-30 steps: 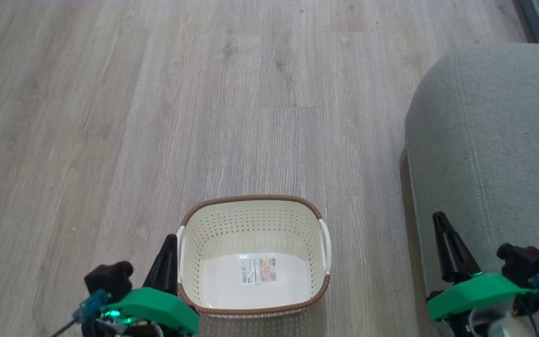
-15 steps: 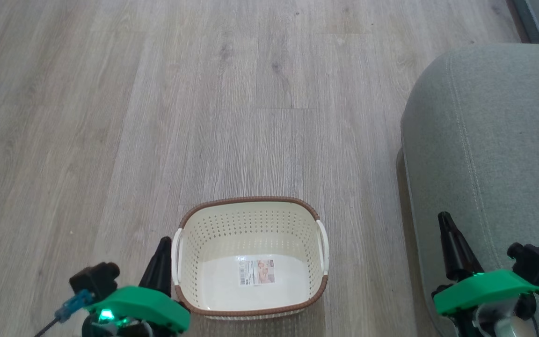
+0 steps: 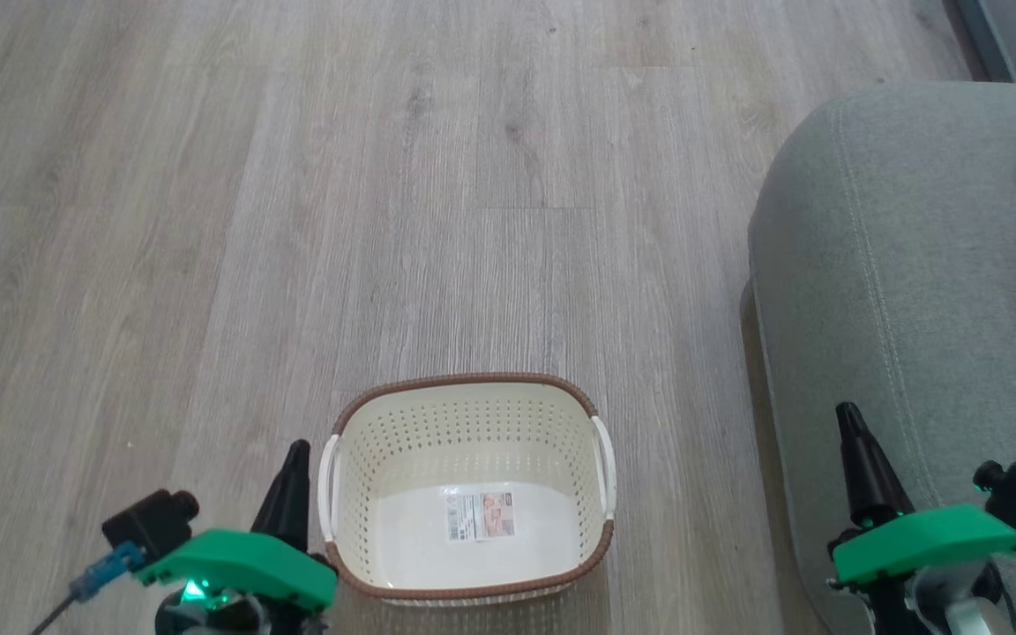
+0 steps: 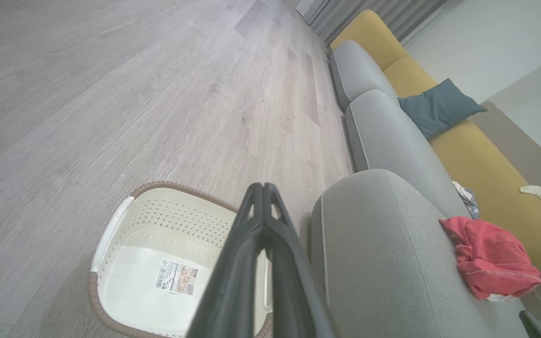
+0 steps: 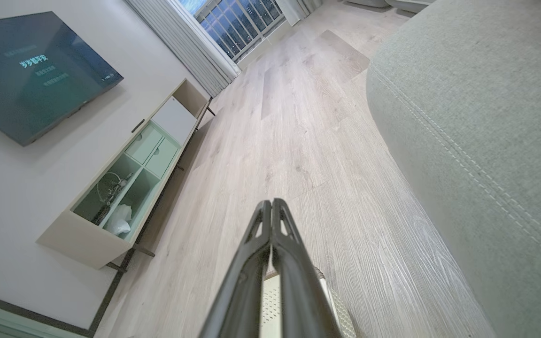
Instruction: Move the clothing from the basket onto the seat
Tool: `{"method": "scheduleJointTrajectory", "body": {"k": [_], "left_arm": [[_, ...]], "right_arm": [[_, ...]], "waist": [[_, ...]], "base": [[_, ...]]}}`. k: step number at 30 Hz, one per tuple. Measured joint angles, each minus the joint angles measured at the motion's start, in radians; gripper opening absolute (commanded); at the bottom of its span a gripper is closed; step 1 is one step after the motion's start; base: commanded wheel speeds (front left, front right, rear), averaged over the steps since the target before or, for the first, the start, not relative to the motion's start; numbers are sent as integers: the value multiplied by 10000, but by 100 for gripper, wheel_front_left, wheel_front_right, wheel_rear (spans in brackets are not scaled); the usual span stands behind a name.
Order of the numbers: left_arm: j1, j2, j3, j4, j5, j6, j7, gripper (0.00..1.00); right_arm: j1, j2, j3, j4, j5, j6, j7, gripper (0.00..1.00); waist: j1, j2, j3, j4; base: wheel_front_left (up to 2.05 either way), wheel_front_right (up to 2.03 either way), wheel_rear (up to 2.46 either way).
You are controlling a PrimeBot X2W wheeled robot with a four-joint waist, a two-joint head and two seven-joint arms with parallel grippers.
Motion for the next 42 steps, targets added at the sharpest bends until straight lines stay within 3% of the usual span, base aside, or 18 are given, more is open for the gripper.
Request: {"method": "scheduleJointTrajectory", "body": {"k": [42], "left_arm": [[-308,19,1156,169,-4255,-773,1154,0]], "right_arm": [[-435,136,-698,293,4311,0,1189,0]], "waist": [[0,0,-164,-313]], "base": [[0,0,0]]}}
